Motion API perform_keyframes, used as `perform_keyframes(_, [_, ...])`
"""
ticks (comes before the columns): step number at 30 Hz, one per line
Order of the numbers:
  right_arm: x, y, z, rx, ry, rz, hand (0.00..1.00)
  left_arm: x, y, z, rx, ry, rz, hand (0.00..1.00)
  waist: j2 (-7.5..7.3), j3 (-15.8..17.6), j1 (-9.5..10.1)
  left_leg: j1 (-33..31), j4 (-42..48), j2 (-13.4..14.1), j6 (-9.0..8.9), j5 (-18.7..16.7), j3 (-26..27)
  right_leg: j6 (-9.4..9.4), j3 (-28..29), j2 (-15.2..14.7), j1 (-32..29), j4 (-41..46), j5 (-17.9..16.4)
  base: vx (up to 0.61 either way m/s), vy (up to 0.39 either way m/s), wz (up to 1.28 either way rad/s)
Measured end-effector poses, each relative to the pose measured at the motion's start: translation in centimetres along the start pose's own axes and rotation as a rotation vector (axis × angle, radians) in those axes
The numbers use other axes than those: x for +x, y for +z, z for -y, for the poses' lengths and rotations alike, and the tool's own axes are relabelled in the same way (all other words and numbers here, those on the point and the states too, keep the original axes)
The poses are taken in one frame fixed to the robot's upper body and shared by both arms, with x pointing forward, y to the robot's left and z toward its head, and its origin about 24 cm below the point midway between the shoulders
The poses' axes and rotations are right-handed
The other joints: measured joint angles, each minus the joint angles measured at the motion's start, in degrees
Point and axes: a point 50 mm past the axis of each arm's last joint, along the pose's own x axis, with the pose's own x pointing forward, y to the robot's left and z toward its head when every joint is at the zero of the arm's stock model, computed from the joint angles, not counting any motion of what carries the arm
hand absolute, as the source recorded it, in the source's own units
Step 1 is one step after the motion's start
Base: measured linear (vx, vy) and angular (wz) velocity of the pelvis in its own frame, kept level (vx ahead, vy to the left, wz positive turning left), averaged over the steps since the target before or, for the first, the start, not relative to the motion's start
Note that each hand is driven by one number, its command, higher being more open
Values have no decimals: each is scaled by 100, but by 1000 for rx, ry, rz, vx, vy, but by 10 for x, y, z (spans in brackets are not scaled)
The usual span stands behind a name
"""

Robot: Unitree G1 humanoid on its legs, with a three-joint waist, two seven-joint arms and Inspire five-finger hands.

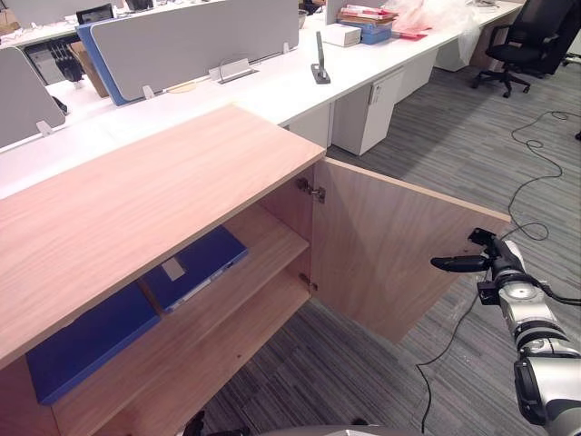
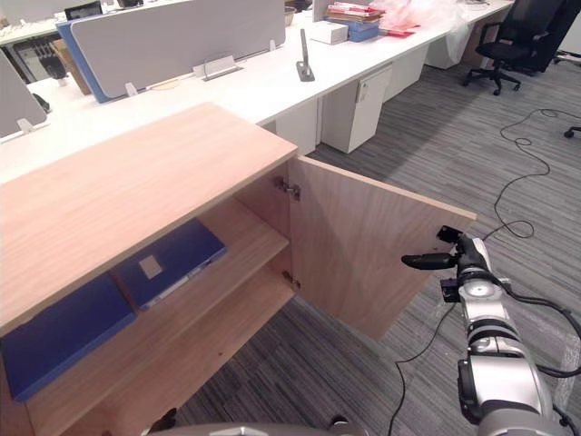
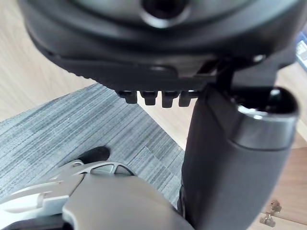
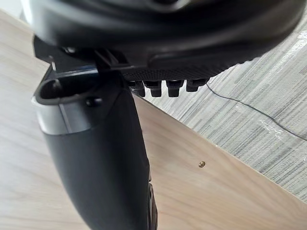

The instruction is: Walk over to the cabinet, pick up the folder, carry it to the office cabinet, place the folder inside the office cabinet, then close the office cabinet door

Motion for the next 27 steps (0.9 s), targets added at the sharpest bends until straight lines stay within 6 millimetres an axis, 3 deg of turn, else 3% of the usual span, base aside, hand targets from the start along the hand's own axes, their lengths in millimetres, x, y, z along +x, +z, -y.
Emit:
perform_keyframes(9, [-1, -3, -10, -18, 3, -12, 100, 1, 4, -1, 4, 2, 18, 100, -25, 130, -27, -108, 66, -9, 24, 10, -110, -2, -77, -33, -15, -20, 34, -17, -12, 4])
perform_keyframes(12, [-13, 1, -23, -263, 41, 99, 100, 1, 4, -3, 3, 9, 17, 100, -36, 151, -121, -158, 82, 21, 19, 5, -25, -23, 58, 27, -154, -20, 71, -21, -18, -26])
perform_keyframes(15, [-31, 5, -46, -564, 140, 247, 100, 1, 3, -8, 22, 20, 7, 100, -62, 159, -303, -147, 141, 126, -3, -10, 108, -61, 230, 171, -261, -12, 98, -13, -62, -42])
perform_keyframes(19, [-52, -1, -79, -901, 339, 358, 100, 3, 5, -12, 62, 37, 6, 100, -91, 154, -313, -78, 227, 329, -26, -24, 196, -147, 400, 415, -328, -5, 96, -51, -89, -37])
perform_keyframes(21, [-70, -3, -105, -1043, 510, 429, 100, 4, 5, -12, 56, 50, -7, 100, -141, 156, -302, -114, 332, 459, 6, -7, 243, -206, 425, 542, -391, 3, 126, -101, -115, -27])
perform_keyframes(24, [-95, -4, -136, -1111, 680, 526, 100, 5, 8, -11, 57, 58, -3, 100, -191, 145, -220, -119, 387, 576, 65, 18, 250, -251, 419, 669, -406, -41, 168, -132, -137, -23])
perform_keyframes(27, [-132, 13, -174, -1043, 836, 743, 100, 8, 19, -3, 47, 52, 20, 100, -195, 138, 107, -311, 571, 738, 211, -76, 179, -272, 346, 788, -414, -223, 254, -115, -94, 0])
